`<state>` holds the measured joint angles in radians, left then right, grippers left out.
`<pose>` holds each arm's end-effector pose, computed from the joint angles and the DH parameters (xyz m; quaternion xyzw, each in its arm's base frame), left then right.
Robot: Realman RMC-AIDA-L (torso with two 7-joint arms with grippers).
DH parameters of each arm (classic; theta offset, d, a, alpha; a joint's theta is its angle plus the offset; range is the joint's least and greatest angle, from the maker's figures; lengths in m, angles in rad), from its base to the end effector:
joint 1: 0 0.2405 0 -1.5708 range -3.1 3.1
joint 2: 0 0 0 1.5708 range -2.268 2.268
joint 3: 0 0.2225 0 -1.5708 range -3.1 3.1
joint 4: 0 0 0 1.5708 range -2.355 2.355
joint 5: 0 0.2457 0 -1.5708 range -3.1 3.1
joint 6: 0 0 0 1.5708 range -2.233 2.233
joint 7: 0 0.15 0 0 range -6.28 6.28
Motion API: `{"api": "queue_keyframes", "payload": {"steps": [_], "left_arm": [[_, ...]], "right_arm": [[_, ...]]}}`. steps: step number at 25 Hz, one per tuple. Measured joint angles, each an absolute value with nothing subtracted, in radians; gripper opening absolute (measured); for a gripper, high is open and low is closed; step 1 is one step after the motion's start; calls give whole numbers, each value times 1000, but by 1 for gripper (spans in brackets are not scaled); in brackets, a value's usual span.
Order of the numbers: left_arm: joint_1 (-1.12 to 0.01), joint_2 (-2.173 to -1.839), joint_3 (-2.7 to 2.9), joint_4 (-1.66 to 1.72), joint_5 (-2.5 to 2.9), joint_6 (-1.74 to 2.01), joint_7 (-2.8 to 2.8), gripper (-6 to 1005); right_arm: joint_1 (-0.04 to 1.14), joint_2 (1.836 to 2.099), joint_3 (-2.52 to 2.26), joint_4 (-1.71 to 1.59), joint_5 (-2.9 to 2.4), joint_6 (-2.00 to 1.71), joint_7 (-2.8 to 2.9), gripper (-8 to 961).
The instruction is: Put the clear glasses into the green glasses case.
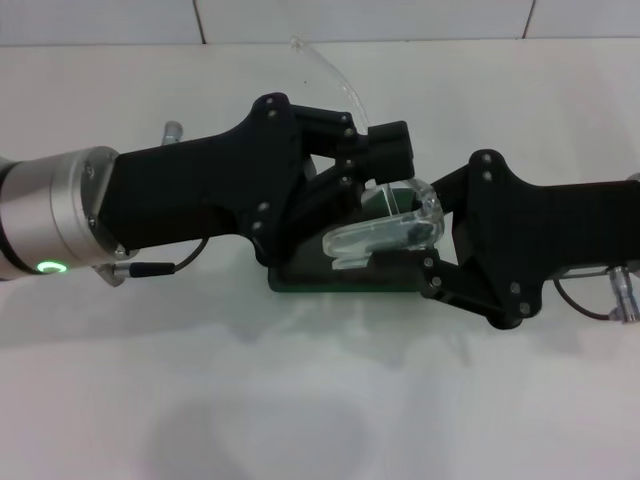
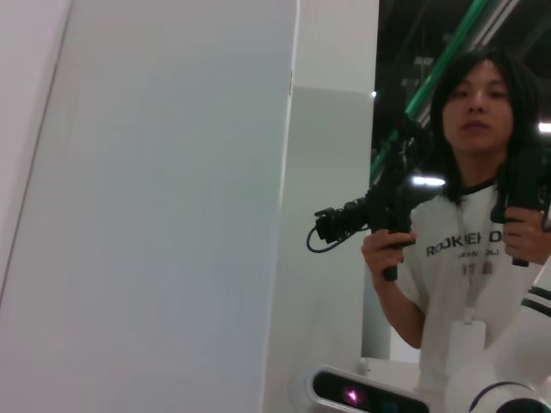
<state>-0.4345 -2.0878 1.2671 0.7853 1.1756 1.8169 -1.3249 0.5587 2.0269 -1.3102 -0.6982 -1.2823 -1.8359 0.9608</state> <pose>-0.1363 0.3048 0.0144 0.8659 0.0409 0.4977 0.0289 0.1322 0.3120 0.0021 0.8908 0.1411 -0.4317 0.0154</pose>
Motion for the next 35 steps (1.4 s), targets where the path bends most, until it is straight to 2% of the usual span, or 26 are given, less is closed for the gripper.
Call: {"api": "queue_keyframes", "payload": {"steps": [35], "left_arm": [[-436,-2085,1167,792,1176,1838,-1344,68]], "right_arm": [[552,2028,-1313,-697,-1280,-1819,938,120]]}}
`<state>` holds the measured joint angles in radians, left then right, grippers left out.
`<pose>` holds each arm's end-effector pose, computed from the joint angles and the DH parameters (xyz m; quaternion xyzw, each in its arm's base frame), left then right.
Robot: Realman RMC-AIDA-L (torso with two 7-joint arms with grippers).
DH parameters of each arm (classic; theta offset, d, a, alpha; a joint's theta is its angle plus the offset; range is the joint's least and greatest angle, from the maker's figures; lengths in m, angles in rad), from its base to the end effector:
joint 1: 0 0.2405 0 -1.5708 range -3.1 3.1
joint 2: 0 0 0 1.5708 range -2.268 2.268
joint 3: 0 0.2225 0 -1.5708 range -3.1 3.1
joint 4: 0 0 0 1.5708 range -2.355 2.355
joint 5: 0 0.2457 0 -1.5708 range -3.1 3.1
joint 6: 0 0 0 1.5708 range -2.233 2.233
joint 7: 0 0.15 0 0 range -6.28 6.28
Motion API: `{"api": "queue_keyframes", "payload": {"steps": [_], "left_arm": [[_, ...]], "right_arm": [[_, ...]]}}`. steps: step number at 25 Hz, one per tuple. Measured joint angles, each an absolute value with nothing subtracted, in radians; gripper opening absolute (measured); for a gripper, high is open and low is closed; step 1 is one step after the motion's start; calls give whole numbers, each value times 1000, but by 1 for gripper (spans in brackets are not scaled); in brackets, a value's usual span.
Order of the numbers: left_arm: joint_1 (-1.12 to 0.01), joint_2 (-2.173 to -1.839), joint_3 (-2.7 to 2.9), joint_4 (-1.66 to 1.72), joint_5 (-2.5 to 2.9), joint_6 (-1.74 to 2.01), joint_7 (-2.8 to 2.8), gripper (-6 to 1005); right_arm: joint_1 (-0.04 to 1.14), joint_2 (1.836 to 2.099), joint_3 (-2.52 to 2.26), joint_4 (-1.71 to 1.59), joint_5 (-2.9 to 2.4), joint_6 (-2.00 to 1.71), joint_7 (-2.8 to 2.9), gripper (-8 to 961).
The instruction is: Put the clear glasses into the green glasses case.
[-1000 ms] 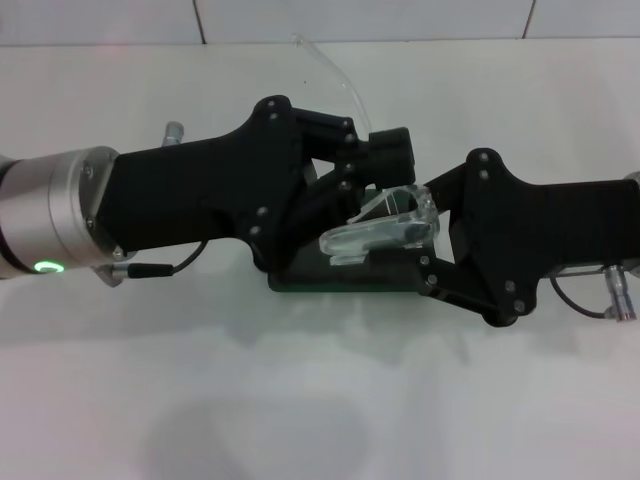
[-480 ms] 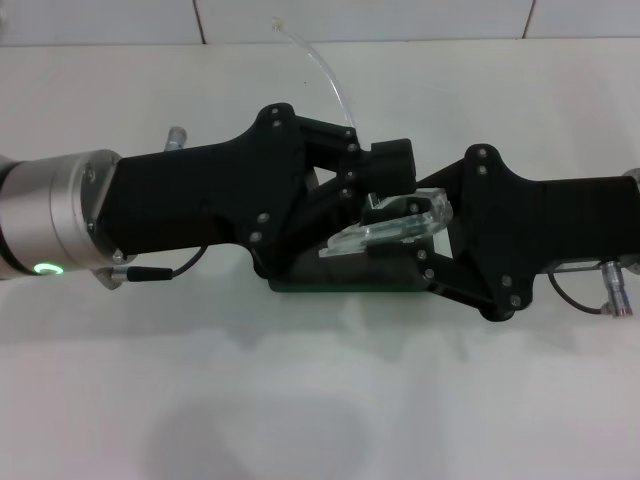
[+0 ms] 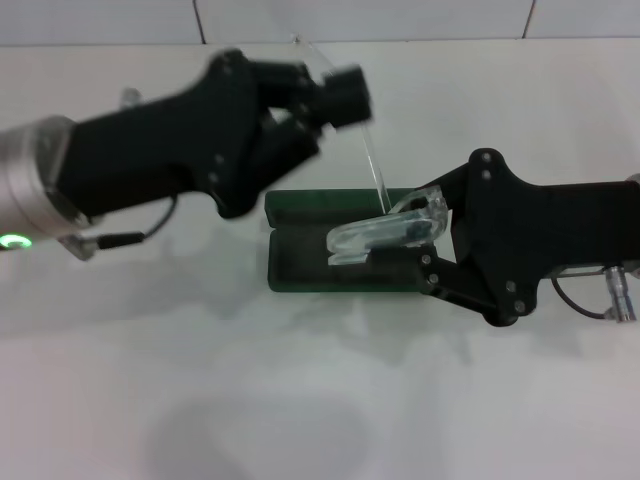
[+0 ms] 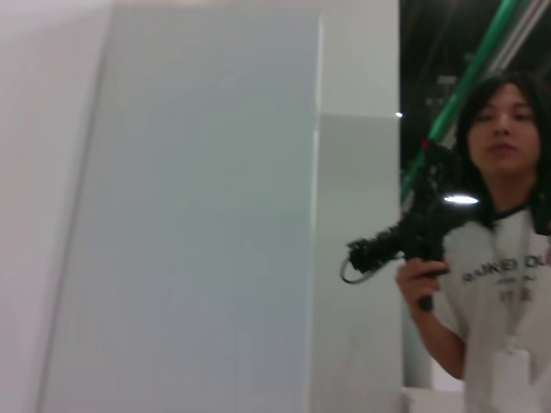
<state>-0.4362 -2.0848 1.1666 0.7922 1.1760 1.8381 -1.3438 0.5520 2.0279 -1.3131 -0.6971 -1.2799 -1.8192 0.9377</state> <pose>-0.1421 0.3126 0.0361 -0.8555 -0.0404 -0.5163 0.0038 0.1344 0.3130 0.0006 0.8914 0.1450 -0.4295 0.0032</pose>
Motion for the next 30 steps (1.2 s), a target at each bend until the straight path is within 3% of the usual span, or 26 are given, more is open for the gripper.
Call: {"api": "queue_keyframes", "payload": {"steps": [22,30], "left_arm": [[-399,-2083,972,788,1289,1778,-1383,68],[-474,-2091,1026,728,1285,1777,-1377,69]], "right_arm": [[516,2026,-1317,-713,-1186,-2030,742,118],[562,2027,-1414,-683,-1167,-1975,727,119]]}}
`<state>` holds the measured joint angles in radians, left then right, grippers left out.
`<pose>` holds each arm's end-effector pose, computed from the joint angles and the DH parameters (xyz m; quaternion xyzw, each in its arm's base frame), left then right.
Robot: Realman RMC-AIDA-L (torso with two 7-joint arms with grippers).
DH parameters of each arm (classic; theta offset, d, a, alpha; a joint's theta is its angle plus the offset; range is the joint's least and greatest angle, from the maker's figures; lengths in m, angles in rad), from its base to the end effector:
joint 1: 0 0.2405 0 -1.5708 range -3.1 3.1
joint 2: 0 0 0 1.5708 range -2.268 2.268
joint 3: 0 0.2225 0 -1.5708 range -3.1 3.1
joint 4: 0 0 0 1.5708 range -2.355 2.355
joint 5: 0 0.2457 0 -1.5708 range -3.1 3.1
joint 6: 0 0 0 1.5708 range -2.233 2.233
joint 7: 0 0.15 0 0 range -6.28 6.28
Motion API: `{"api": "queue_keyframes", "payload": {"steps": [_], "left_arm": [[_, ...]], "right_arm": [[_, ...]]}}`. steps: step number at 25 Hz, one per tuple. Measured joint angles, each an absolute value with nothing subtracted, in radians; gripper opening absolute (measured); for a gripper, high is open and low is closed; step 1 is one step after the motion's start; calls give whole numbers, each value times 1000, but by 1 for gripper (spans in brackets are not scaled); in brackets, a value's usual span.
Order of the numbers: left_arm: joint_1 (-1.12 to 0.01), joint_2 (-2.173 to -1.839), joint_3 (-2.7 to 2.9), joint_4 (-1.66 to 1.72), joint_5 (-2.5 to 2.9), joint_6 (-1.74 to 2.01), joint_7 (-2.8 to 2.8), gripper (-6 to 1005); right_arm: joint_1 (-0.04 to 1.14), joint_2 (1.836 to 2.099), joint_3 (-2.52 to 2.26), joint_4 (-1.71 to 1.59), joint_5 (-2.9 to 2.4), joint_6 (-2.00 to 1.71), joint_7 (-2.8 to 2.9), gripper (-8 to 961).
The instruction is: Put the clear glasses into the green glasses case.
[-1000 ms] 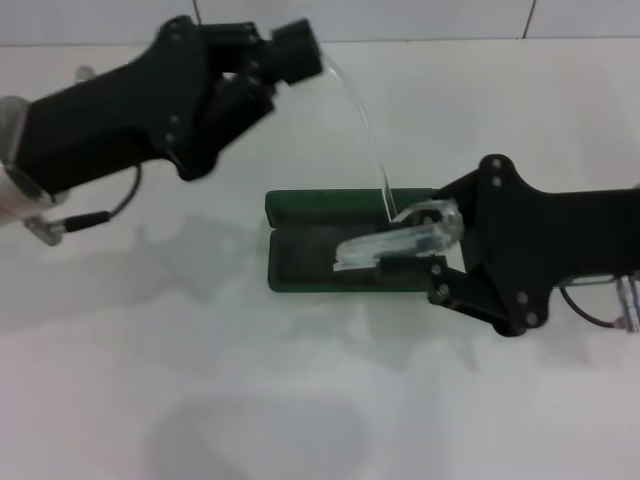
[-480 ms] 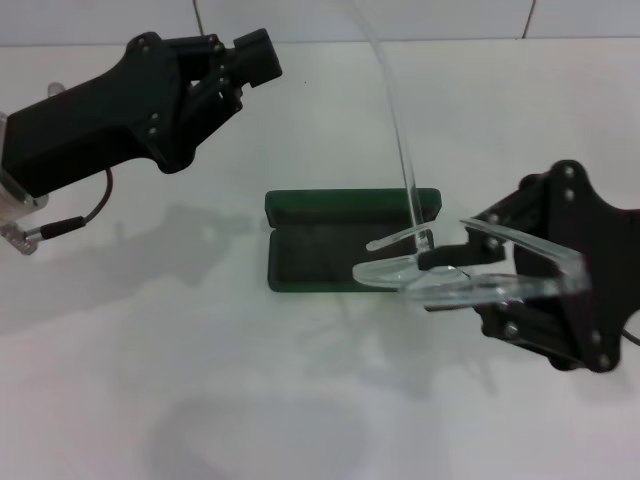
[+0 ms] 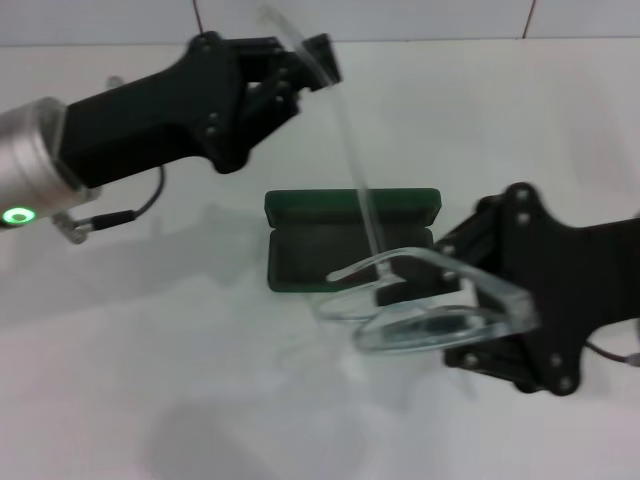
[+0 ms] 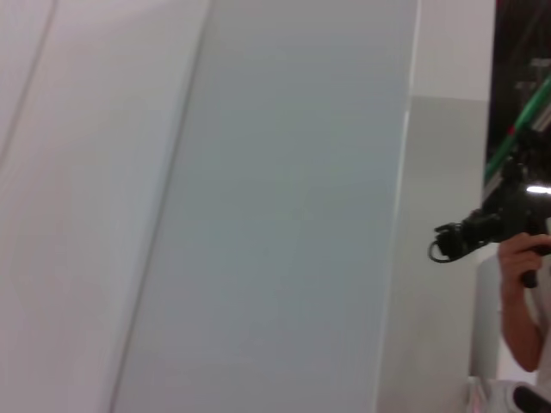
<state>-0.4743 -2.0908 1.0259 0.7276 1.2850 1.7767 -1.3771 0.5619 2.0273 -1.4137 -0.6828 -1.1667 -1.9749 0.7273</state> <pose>-0.1598 0.3313 0.0375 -0.8603 -0.0953 -0.4984 0.0489 0.1210 0.2862 0.0037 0.8298 0.2576 -0.4938 0.0340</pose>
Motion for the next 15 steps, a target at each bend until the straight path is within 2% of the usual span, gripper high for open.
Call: {"api": "queue_keyframes", "payload": {"steps": [5,15], "left_arm": [[-521,-2092,1049,700,1276,1779,-1367,69],[-511,-2090,1070,702,1247,1815,-1367,69]], "right_arm": [[575,2028,-1473,-673,-1147,-1929,708,119],[563,2028,-1481,-655,-1128,-1884,697,119]]}}
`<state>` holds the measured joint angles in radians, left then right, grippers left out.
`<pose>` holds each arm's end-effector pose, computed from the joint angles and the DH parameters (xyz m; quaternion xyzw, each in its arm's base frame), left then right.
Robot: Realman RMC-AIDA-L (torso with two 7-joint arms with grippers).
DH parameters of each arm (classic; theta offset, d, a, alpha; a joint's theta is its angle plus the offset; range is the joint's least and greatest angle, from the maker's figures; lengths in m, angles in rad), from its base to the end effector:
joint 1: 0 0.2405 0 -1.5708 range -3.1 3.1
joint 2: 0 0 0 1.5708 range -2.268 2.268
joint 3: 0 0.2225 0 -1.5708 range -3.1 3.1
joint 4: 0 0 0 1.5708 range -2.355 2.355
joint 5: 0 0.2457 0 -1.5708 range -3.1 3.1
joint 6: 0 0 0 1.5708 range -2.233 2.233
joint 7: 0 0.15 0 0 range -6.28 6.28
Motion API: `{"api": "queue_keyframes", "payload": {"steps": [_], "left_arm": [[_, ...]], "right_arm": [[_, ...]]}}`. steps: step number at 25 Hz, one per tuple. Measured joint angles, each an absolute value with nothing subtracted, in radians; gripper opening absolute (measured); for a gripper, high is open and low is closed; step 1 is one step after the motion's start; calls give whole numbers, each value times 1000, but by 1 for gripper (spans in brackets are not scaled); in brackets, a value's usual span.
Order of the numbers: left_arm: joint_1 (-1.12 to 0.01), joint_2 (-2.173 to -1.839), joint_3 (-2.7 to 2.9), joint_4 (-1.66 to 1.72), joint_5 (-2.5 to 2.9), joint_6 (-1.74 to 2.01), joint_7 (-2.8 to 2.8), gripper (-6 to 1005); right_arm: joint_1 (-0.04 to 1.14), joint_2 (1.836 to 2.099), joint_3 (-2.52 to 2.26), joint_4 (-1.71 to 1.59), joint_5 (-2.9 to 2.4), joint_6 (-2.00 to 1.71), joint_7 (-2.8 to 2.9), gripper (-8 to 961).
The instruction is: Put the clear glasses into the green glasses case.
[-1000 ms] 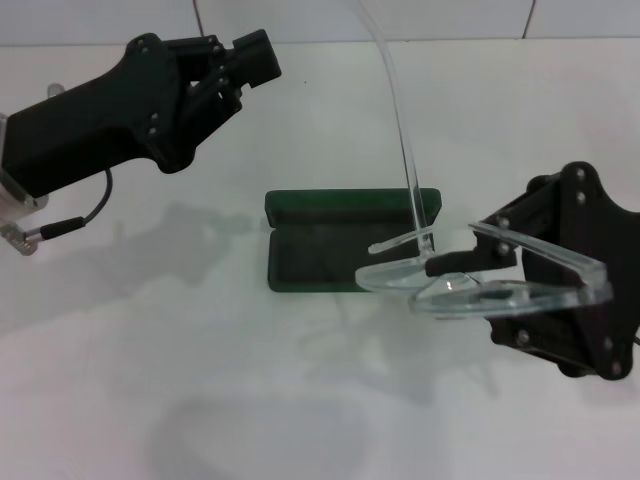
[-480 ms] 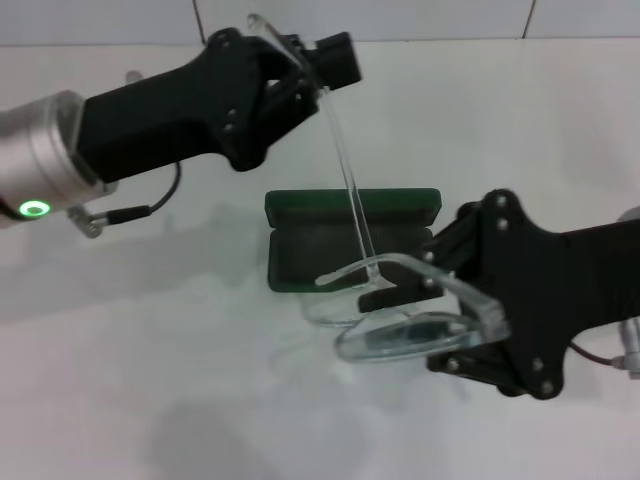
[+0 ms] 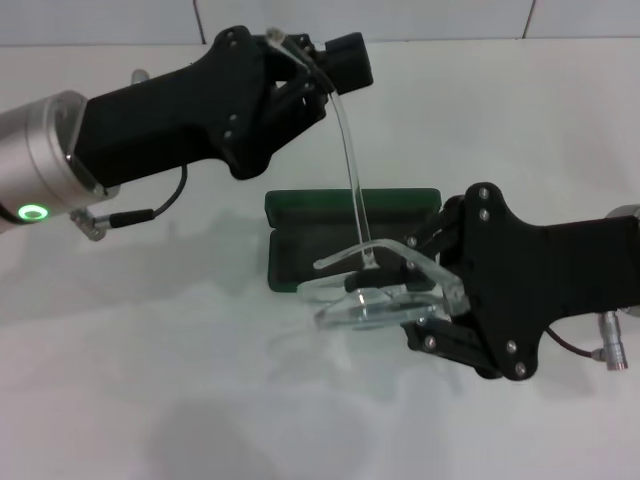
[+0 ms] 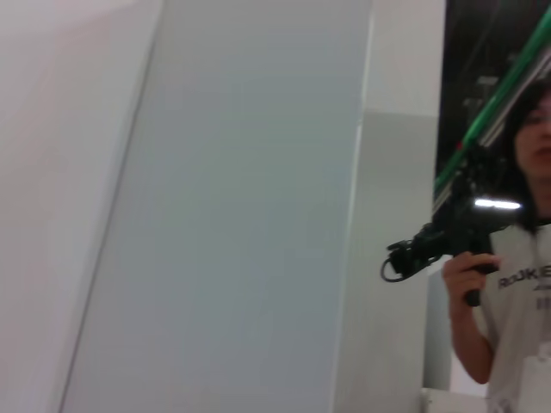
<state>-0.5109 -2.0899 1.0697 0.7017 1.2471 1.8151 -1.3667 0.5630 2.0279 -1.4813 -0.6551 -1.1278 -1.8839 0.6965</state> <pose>-0.1446 0.3285 0.0316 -0.8561 -0.0744 -0.5113 0.0122 0.1218 0.2908 -0.0127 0.8434 0.2423 -0.4795 0.0137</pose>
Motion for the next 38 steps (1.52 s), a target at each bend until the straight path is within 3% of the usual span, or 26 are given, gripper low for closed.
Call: {"api": "queue_keyframes", "payload": {"steps": [38], "left_arm": [[-521,-2085,1089,703,1249,1960,-1342,69]], "right_arm": [[560,2028,-1499,-627,-1085,-1848,664,120]]}}
